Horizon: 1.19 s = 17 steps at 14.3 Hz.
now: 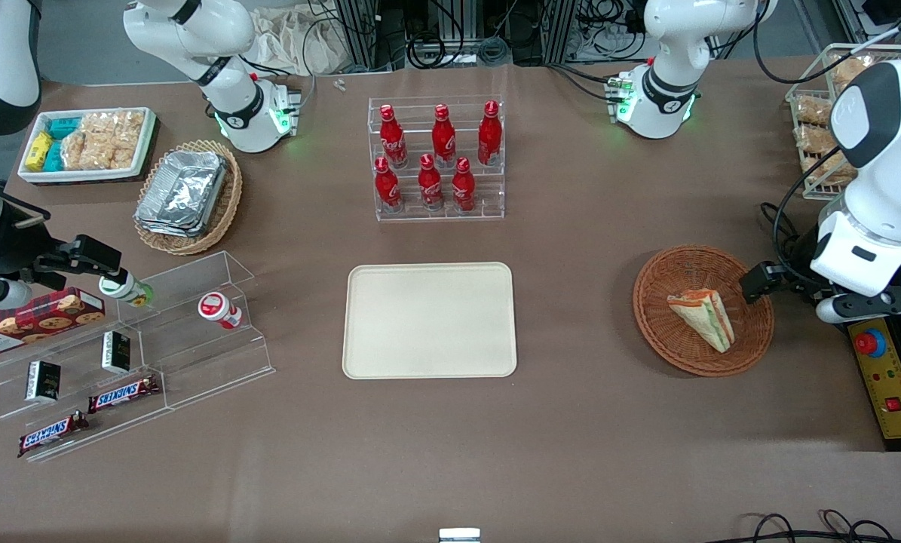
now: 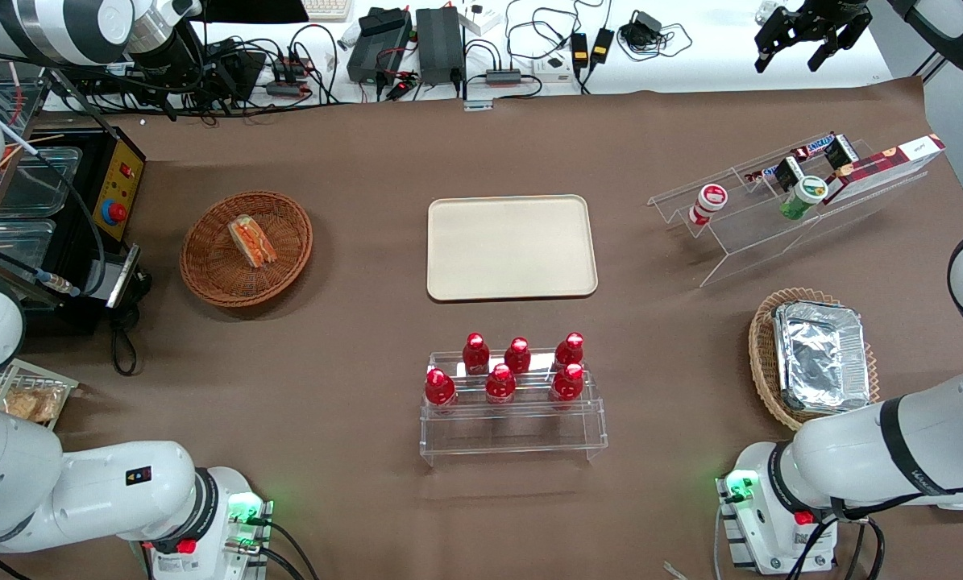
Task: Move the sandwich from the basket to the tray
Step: 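Lower the open left gripper over the wrapped sandwich in the basket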
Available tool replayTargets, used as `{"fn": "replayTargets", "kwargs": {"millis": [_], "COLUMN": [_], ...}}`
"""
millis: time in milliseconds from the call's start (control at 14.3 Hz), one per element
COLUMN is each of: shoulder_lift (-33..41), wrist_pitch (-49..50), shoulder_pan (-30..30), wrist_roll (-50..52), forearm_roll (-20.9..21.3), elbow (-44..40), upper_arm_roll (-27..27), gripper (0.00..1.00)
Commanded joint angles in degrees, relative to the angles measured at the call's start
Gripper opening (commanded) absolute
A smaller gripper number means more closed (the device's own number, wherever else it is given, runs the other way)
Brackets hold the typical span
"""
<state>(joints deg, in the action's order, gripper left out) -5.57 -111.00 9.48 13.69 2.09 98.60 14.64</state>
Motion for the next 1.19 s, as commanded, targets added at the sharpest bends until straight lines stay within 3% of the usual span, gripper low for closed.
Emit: {"fn": "replayTargets", "kwargs": {"millis": [0, 419, 698, 977, 1116], "shoulder_lift": [-0.7, -1.6, -1.0, 0.5, 1.3], "wrist_pitch": [1.3, 1.3, -0.2, -9.1, -13.9], "shoulder_pan": [-0.3, -0.2, 0.3, 0.3, 0.4], "wrist_roll": [0.4, 0.5, 6.9, 21.1, 23.1], "forearm_roll": [1.0, 1.1, 1.2, 4.8, 4.9], "elbow": [-1.5, -0.4, 4.0, 14.0, 19.3], "upper_arm_roll": [-0.1, -0.1, -0.5, -0.4, -0.5], "gripper": [1.00, 1.00, 0.99, 0.99, 0.99]}}
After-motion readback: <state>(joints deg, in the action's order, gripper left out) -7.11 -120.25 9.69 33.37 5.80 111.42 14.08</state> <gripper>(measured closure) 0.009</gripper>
